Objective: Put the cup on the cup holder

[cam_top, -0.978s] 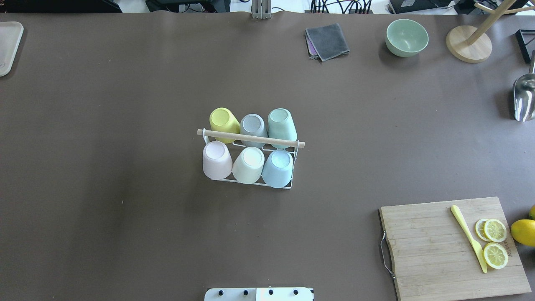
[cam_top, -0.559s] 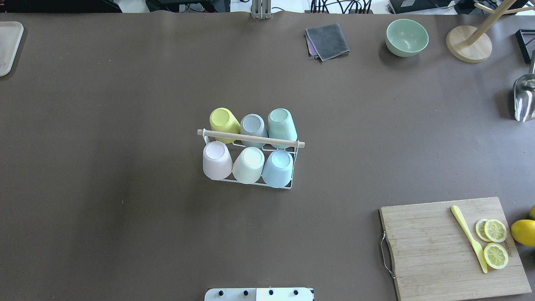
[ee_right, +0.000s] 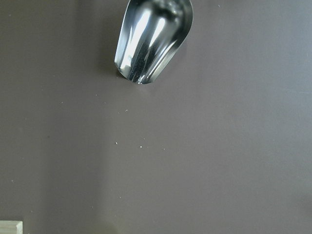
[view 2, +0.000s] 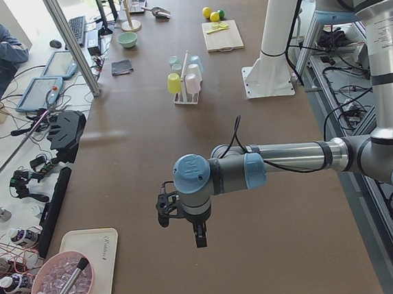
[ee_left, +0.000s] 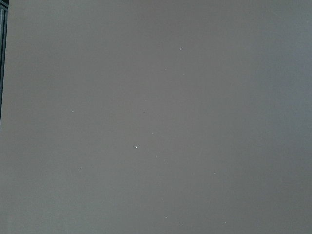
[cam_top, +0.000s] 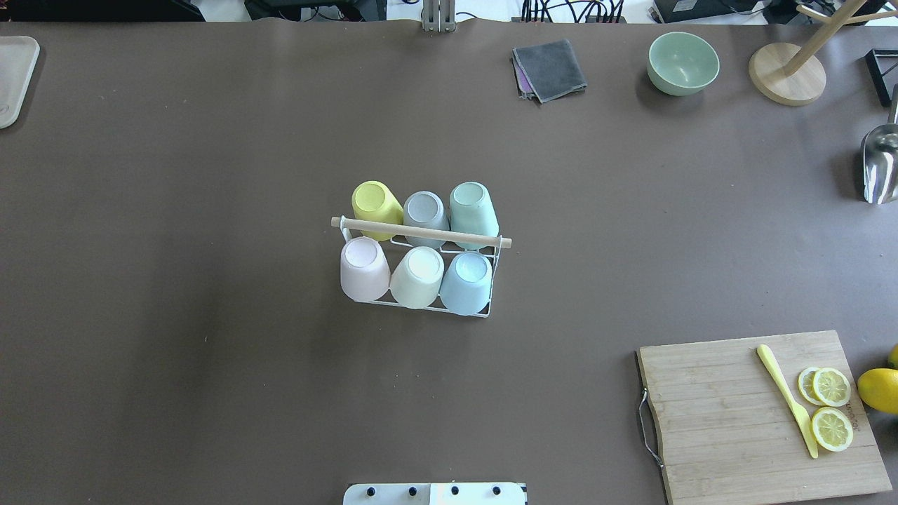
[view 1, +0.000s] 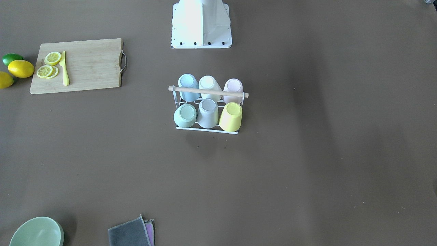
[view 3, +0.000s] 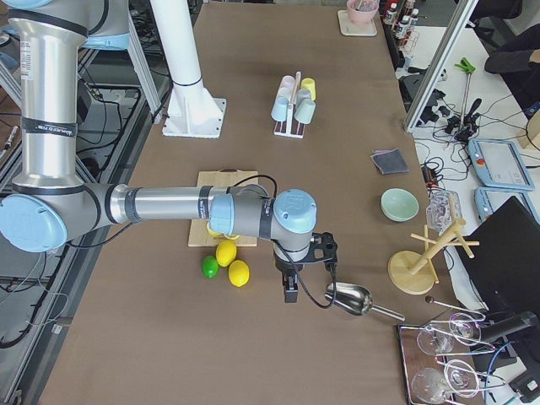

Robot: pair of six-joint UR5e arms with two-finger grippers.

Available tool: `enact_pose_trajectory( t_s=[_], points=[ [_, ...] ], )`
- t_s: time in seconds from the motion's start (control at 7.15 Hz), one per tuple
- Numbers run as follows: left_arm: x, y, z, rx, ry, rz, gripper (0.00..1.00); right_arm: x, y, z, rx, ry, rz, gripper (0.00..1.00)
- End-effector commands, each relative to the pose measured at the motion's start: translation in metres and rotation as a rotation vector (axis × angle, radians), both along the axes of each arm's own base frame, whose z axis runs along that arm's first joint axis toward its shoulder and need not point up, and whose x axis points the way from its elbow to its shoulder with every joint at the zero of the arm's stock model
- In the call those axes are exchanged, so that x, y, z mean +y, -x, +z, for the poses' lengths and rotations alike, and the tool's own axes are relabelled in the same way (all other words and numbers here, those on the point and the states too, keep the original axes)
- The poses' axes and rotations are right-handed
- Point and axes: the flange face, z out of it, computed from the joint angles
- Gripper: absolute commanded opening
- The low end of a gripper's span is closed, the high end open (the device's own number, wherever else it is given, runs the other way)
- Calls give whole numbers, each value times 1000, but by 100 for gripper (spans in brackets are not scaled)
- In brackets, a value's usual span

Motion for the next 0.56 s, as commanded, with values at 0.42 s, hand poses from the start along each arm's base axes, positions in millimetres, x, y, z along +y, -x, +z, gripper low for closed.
enact_pose_trajectory(
  t_s=[0.42],
  points=[
    [13, 2, 5, -3, 11, -9, 99, 1, 0, 8, -2, 20, 3, 100]
  ],
)
